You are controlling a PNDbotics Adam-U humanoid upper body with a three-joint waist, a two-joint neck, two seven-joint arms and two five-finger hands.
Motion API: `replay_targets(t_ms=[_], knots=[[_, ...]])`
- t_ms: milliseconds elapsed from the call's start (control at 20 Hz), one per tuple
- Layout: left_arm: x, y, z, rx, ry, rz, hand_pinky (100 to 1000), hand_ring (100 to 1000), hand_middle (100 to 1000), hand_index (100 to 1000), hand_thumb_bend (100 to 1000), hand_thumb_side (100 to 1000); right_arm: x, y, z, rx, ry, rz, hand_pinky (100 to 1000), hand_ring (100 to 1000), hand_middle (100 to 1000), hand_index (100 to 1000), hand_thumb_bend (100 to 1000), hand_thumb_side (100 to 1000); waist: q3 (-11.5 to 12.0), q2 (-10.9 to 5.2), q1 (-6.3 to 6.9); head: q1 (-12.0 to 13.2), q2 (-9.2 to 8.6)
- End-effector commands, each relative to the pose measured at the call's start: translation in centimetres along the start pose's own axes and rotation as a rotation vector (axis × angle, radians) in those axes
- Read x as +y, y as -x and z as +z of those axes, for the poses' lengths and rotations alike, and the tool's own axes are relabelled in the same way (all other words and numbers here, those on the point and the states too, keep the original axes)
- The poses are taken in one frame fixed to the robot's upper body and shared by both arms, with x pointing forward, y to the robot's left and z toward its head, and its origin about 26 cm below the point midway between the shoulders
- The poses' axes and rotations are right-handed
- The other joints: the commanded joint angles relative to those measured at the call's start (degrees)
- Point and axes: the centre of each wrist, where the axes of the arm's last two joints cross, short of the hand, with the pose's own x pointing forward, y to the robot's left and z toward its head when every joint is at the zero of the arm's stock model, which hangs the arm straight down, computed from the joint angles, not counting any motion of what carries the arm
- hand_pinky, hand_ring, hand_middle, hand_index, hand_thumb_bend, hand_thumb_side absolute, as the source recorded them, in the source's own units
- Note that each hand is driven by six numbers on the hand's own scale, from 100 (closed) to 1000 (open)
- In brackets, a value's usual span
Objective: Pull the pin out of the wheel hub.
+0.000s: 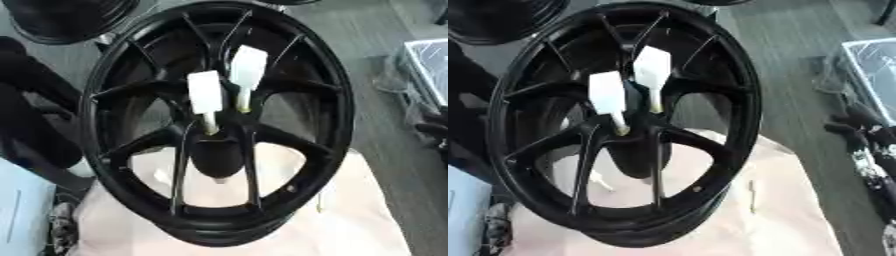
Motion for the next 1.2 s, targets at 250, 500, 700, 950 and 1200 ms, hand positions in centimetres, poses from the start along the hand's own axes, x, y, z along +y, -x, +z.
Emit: replay_targets(t_ms=[250,500,700,950,1200], knots=[[-0.9,-1.5,-1.7,0.091,0.134,-0.057,815,815,799,873,100,804,-0.3,-0.6,-0.4,-0.005,-0.020,0.027,1000,832,819,921,100,648,-0.1,-1.01,0.00,0.1,0.33],[-1.5,-1.3,-2.1,0.138,0.265,-0.105,856,839,809,878,100,895,-0.3,-0.7,-0.5,-0.004,-0.021,0.028,1000,832,820,921,100,650,-0.1,-0.98,0.20,0.1,0.33],[-1.6,-0.8,-1.9,0.158,0.328,-0.140,875,850,814,879,100,968,-0.3,-0.7,-0.6,-0.003,-0.024,0.029,1000,832,820,921,100,650,0.0,-0.89,0.27,0.1,0.33],[-2.2,-0.1,-1.8,0.185,0.357,-0.182,885,855,808,864,100,1000,-0.3,-0.7,-0.6,-0.005,-0.026,0.032,1000,831,821,921,100,650,0.0,-0.74,0.41,0.1,0.33],[-3.2,0.8,-1.8,0.239,0.373,-0.197,901,863,796,848,100,971,-0.3,-0.8,-0.8,-0.005,-0.030,0.034,1000,831,821,921,100,652,-0.1,-0.46,0.50,0.1,0.33]])
